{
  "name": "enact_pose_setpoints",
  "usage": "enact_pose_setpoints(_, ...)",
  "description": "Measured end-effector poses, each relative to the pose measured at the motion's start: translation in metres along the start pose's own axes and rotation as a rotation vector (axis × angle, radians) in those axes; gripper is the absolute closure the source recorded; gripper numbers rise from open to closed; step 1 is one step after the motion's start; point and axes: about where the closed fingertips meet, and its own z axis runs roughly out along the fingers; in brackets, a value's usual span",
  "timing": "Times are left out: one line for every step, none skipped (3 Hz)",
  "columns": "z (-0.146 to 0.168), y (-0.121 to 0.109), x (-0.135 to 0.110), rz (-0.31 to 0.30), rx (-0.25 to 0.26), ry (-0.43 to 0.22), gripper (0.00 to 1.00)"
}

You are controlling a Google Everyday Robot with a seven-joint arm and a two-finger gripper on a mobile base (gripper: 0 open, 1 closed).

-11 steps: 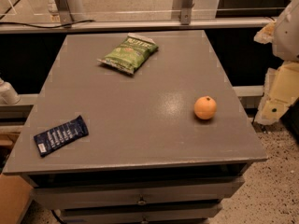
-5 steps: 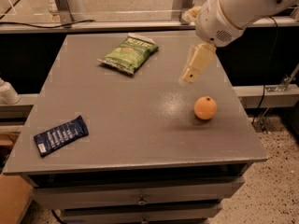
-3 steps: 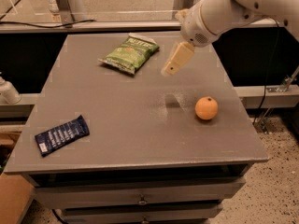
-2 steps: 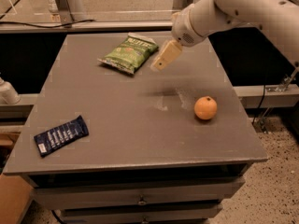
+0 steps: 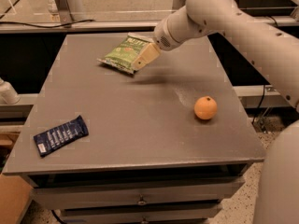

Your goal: Move green jalapeno chip bag near rxbar blueberry

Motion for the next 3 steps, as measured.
enact_pose_setpoints(0.034, 0.01, -0.006, 0.046, -0.045, -0.006, 0.0)
enact_pose_setpoints(0.056, 0.019, -0.008, 0.064, -0.078, -0.006, 0.19)
enact_pose_setpoints(0.066, 0.021, -0.011, 0.066, -0.089, -0.002, 0.41)
